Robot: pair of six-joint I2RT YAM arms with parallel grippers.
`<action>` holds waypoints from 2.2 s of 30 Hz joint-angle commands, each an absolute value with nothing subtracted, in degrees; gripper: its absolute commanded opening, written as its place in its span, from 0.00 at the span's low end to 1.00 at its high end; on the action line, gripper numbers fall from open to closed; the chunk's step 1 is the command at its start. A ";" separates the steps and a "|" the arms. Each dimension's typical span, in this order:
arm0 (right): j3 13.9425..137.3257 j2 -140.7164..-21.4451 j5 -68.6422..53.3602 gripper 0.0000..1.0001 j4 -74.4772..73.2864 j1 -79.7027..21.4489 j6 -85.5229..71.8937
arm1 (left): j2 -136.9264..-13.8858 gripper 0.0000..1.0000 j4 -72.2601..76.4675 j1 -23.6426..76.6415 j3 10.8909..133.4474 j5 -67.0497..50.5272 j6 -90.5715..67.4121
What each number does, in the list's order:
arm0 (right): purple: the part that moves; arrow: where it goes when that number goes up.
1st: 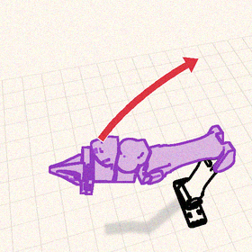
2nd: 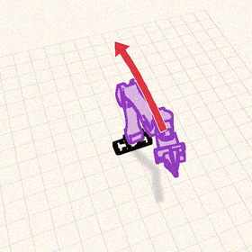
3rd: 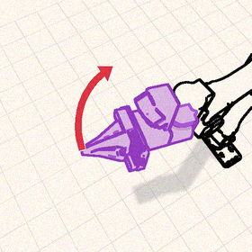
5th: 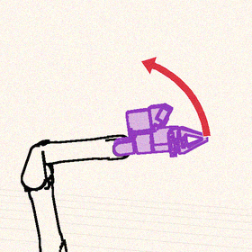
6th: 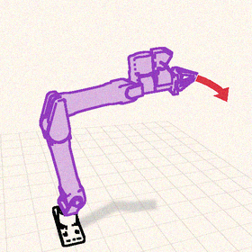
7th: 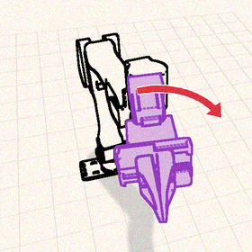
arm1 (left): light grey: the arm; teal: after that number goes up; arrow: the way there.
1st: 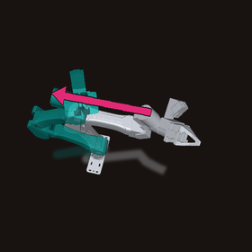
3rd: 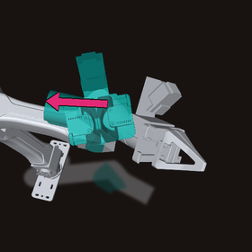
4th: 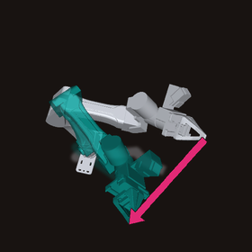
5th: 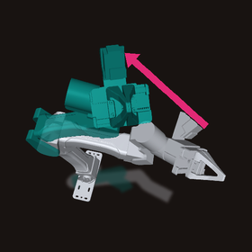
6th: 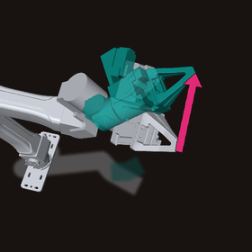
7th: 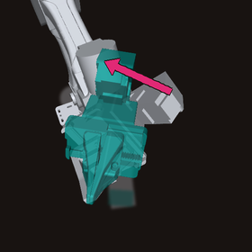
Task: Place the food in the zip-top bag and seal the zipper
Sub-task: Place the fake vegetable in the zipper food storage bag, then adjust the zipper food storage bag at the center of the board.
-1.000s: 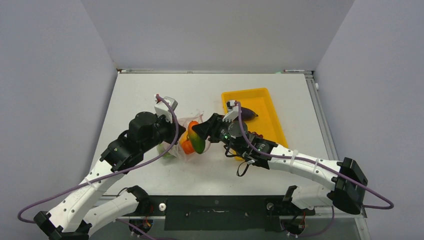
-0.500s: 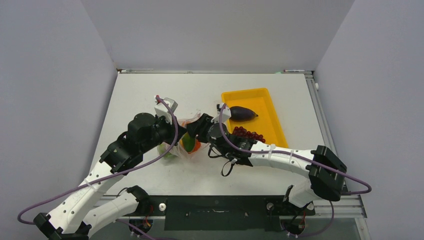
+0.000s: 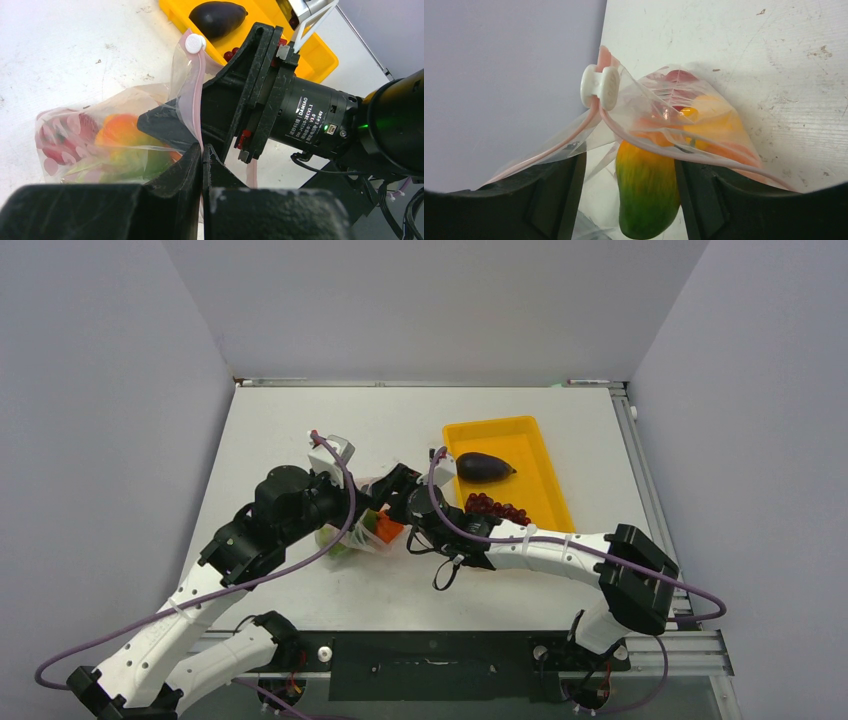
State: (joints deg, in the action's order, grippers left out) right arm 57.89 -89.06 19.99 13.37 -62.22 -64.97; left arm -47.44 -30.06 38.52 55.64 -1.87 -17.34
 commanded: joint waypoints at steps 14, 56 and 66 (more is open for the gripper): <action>62.15 -84.52 14.97 0.71 12.10 -62.58 -53.71 | -46.57 0.00 -26.62 38.41 56.07 -1.91 -17.49; 56.89 -74.01 21.49 0.59 -10.48 -62.40 -41.79 | -46.85 0.00 -26.88 38.49 55.99 -0.97 -17.05; 57.42 -76.77 21.03 0.34 -10.77 -62.40 -41.66 | -46.68 0.00 -26.95 38.49 56.15 -0.98 -17.05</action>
State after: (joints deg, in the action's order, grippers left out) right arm 57.08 -76.20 21.45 -11.49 -62.30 -41.39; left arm -47.18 -29.39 38.52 55.64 -1.13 -17.34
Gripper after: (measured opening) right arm 0.403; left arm 0.004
